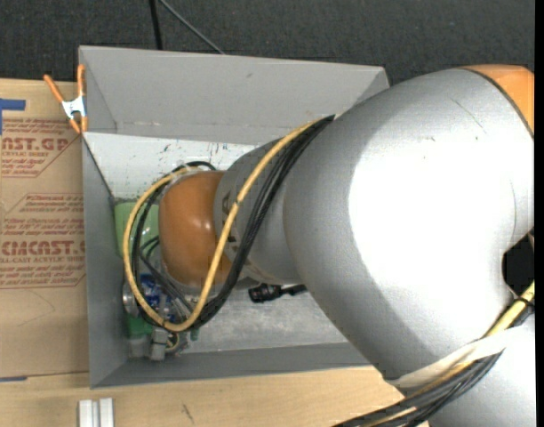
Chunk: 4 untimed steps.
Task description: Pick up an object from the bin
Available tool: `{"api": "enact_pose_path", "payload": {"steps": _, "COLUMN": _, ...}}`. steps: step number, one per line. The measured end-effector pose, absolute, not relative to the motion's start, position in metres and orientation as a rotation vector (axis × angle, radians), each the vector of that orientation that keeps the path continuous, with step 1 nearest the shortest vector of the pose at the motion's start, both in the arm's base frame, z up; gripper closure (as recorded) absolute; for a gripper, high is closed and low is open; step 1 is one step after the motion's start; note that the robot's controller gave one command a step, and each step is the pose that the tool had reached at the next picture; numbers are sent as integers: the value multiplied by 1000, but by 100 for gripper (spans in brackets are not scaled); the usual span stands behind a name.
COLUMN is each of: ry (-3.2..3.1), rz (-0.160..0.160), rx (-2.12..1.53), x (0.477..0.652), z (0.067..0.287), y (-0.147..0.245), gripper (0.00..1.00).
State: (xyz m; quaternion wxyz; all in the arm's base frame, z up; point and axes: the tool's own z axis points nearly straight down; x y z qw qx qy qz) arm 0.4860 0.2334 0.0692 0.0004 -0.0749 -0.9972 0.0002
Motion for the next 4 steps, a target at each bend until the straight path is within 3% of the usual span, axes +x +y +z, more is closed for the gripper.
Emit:
{"api": "enact_pose_path", "payload": {"steps": 1, "ry": -3132, "rz": 0, "rx": -234, "x": 486, "z": 69, "y": 234, "gripper": 0}}
{"api": "enact_pose_path", "payload": {"steps": 2, "ry": -3132, "rz": 1, "rx": -237, "x": 487, "z": 71, "y": 233, "gripper": 100}}
{"api": "enact_pose_path", "payload": {"steps": 4, "ry": -3133, "rz": -2, "rx": -236, "x": 486, "z": 88, "y": 234, "gripper": 100}}
